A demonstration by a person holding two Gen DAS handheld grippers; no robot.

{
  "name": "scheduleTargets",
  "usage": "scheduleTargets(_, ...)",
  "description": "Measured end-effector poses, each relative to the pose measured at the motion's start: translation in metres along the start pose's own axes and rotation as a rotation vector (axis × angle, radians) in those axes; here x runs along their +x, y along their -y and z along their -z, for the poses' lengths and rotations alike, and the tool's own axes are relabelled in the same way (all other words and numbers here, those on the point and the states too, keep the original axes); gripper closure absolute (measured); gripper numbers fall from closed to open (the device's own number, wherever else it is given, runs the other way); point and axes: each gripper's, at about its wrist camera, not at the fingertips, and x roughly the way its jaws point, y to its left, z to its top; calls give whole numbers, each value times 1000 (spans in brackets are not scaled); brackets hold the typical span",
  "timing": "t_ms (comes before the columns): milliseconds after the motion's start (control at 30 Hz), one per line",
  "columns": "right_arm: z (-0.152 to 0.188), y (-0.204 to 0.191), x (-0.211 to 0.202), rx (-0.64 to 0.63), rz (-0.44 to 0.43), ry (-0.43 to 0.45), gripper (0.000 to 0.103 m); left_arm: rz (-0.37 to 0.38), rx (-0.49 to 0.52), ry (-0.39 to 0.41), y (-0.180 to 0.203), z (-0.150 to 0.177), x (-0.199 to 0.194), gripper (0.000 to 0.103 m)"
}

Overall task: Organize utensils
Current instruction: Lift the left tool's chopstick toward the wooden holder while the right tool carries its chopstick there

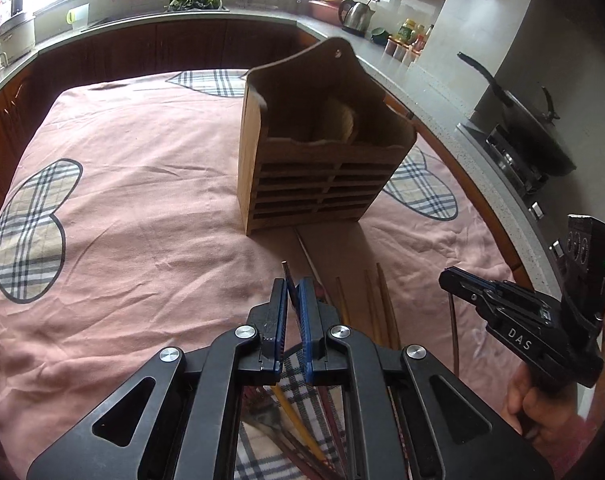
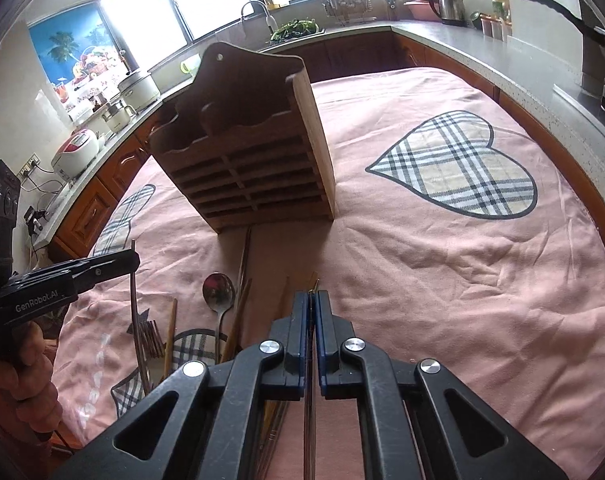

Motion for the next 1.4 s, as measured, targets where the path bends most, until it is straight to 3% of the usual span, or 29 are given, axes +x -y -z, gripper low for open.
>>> scheduleTargets(500,-12,-30,-67,-56,-18,151,99,53,21,216,18,18,-96,100)
scheduleTargets(1100,-16,-46,-97,-91,-35,243,99,67,19,312,17,35,-129,100)
scheduleTargets(1400,-30,-46,-109,-86,-42,309,99,67,17,403,18,21,-149,100)
